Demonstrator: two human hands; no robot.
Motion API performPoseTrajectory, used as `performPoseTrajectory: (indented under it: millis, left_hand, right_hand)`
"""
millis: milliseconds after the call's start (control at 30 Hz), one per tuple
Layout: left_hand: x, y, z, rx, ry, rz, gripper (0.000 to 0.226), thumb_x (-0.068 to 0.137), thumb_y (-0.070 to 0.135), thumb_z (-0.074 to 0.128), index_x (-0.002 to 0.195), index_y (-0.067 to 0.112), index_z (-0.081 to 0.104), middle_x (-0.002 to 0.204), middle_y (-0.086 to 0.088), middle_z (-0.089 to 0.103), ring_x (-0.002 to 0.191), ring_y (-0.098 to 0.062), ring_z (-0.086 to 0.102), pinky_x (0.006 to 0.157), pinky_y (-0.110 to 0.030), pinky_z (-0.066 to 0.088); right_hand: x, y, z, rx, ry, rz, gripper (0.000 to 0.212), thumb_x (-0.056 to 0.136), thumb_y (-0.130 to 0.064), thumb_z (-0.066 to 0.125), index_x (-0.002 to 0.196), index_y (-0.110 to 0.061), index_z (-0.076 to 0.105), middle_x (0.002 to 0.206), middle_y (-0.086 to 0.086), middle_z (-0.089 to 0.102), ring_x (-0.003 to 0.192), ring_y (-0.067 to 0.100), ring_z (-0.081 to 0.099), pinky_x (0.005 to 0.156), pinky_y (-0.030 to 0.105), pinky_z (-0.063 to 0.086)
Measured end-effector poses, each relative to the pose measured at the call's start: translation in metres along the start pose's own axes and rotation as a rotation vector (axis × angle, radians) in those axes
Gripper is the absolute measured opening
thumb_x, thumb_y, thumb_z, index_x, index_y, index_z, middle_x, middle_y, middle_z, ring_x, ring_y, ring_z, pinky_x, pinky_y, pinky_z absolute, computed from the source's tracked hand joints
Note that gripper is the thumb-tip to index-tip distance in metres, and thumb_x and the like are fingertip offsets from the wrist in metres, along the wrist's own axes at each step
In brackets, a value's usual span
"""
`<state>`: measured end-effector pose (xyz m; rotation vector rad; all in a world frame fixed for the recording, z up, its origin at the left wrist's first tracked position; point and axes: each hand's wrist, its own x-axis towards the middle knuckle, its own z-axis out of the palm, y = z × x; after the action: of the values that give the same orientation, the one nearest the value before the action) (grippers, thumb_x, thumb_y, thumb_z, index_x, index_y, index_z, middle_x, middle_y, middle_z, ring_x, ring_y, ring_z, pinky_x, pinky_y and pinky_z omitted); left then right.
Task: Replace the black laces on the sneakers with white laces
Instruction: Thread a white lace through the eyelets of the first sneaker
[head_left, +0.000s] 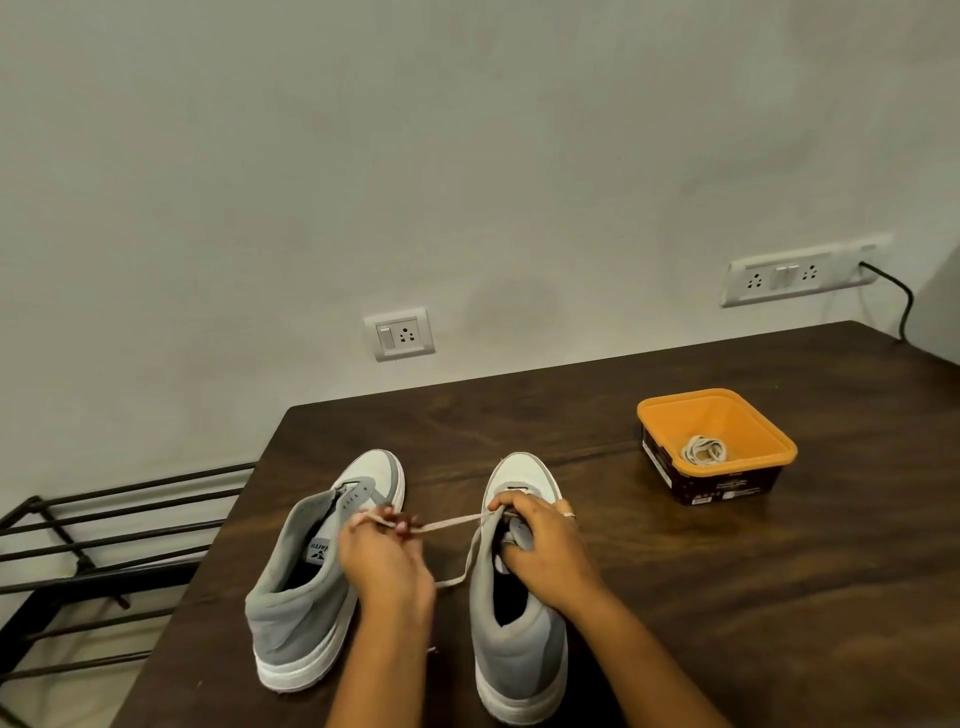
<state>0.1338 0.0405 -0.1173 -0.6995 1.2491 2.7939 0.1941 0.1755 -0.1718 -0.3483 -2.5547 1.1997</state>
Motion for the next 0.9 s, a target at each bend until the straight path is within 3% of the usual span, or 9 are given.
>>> performPoseTrajectory:
  millis: [100,200,300,367,433,533,600,767,900]
  left_hand:
    - [0.018,0.033,-0.010,0.401,-0.051,0.249,0.022,0.099,0.014,0.032,0.086,0.018,0.049,0.068,0.002,0.045,0.054,-0.010,0.042,0.052,-0.023,0.035]
    - [0.027,0.029,-0.015,1.228,-0.407,0.578,0.014,0.098,0.023,0.044,0.089,0.025,0.054,0.083,0.002,0.059,0.081,-0.023,0.054,0.076,-0.036,0.044]
    - [0.028,-0.007,-0.019,1.787,-0.708,0.556,0.018,0.096,0.041,0.045,0.101,0.028,0.057,0.095,0.004,0.063,0.094,-0.023,0.060,0.080,-0.033,0.045]
    - [0.028,-0.027,-0.020,1.707,-0.714,0.524,0.017,0.093,0.038,0.051,0.084,0.027,0.060,0.079,0.002,0.063,0.082,-0.023,0.061,0.075,-0.034,0.047]
    - [0.022,-0.032,-0.023,1.372,-0.596,0.515,0.022,0.092,0.032,0.054,0.073,0.022,0.060,0.065,0.002,0.058,0.063,-0.018,0.055,0.061,-0.033,0.045]
    - [0.015,-0.014,-0.028,0.715,-0.341,0.288,0.027,0.100,0.025,0.044,0.078,0.018,0.058,0.065,-0.001,0.050,0.050,-0.012,0.039,0.045,-0.023,0.033]
    - [0.015,0.000,-0.039,0.511,-0.294,0.185,0.031,0.102,0.026,0.036,0.080,0.018,0.057,0.061,0.000,0.038,0.052,-0.010,0.031,0.043,-0.020,0.027]
    - [0.013,0.010,-0.069,0.992,-0.301,0.115,0.042,0.101,0.031,0.037,0.081,0.008,0.065,0.064,-0.006,0.040,0.056,-0.015,0.034,0.050,-0.026,0.026]
    - [0.010,0.016,-0.072,1.554,-0.535,-0.330,0.069,0.102,0.044,0.024,0.068,0.005,0.071,0.056,-0.005,0.055,0.047,-0.013,0.048,0.046,-0.020,0.037]
  right_hand:
    - [0.000,0.000,0.000,-0.003,0.021,0.008,0.046,0.075,-0.011,0.059,0.111,-0.039,0.059,0.121,-0.019,0.053,0.113,0.014,0.039,0.092,0.020,0.035]
    - [0.000,-0.003,0.002,-0.003,0.031,0.050,0.048,0.075,-0.010,0.061,0.111,-0.041,0.059,0.126,-0.020,0.044,0.117,0.016,0.035,0.097,0.026,0.038]
    - [-0.003,-0.006,0.002,-0.061,0.050,0.082,0.051,0.074,-0.014,0.062,0.113,-0.047,0.056,0.127,-0.019,0.032,0.120,0.017,0.030,0.100,0.031,0.035]
    - [-0.004,-0.008,0.001,-0.062,0.088,0.142,0.060,0.074,-0.017,0.063,0.123,-0.049,0.048,0.136,-0.016,0.026,0.126,0.018,0.025,0.104,0.033,0.031]
    - [-0.005,-0.007,0.001,-0.010,0.101,0.225,0.071,0.075,-0.018,0.063,0.135,-0.045,0.037,0.144,-0.011,0.023,0.132,0.021,0.021,0.109,0.035,0.029]
    - [-0.003,-0.005,0.003,0.053,0.085,0.307,0.075,0.078,-0.020,0.062,0.143,-0.038,0.027,0.149,-0.007,0.023,0.136,0.024,0.020,0.112,0.039,0.026]
    - [-0.002,-0.005,0.005,0.064,0.075,0.331,0.072,0.079,-0.021,0.061,0.141,-0.037,0.029,0.148,-0.007,0.026,0.137,0.024,0.021,0.112,0.039,0.026]
    - [-0.002,-0.006,0.004,0.062,0.085,0.342,0.066,0.079,-0.019,0.061,0.138,-0.035,0.035,0.146,-0.007,0.033,0.136,0.023,0.025,0.113,0.038,0.027]
    - [-0.005,-0.008,0.002,0.078,0.142,0.311,0.062,0.078,-0.015,0.061,0.134,-0.032,0.039,0.137,-0.008,0.047,0.130,0.020,0.037,0.107,0.034,0.035]
